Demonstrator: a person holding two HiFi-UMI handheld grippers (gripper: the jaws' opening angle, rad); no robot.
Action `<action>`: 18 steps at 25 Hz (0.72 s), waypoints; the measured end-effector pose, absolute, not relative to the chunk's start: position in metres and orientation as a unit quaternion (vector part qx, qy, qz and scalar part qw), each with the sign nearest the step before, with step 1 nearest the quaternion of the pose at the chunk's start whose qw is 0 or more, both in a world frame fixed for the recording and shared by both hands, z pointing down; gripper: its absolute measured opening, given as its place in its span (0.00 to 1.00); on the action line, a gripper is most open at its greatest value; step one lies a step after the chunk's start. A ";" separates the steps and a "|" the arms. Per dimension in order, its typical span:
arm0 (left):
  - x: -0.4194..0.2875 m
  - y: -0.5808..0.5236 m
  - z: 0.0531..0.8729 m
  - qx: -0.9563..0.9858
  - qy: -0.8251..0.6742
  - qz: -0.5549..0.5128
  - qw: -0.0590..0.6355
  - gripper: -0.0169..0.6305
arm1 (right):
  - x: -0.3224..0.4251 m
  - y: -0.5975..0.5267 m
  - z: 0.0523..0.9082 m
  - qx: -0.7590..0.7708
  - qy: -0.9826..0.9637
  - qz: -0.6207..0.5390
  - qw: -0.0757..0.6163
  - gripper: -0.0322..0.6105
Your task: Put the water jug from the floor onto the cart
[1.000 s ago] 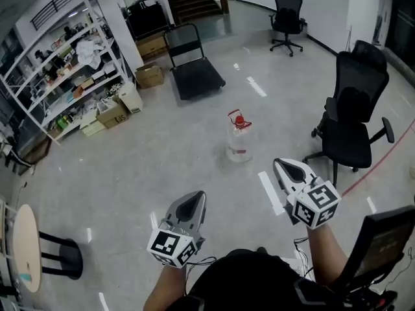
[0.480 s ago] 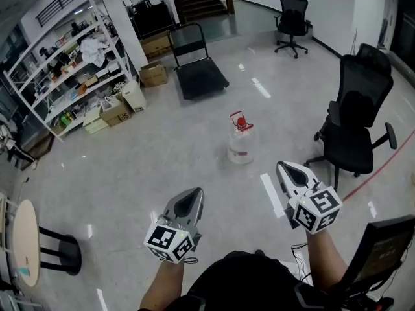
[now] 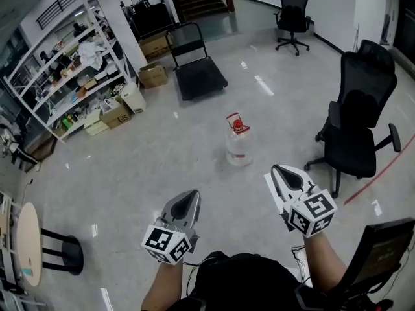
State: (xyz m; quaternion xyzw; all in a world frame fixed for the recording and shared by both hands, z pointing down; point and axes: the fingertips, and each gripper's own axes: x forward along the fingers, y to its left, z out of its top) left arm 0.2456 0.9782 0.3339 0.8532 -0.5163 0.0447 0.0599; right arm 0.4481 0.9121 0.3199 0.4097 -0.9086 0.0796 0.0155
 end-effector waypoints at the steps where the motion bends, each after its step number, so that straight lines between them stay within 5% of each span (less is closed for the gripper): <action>1: 0.246 0.974 0.336 0.851 -0.520 0.045 0.062 0.02 | 0.449 0.906 0.322 0.409 -0.909 0.076 0.019 0.04; 9: 0.230 0.902 0.353 0.854 -0.512 0.067 0.063 0.02 | 0.419 0.822 0.343 0.403 -0.911 0.078 0.035 0.05; 18: 0.148 0.756 0.357 0.865 -0.495 0.049 0.058 0.02 | 0.347 0.684 0.365 0.433 -0.892 0.118 0.054 0.18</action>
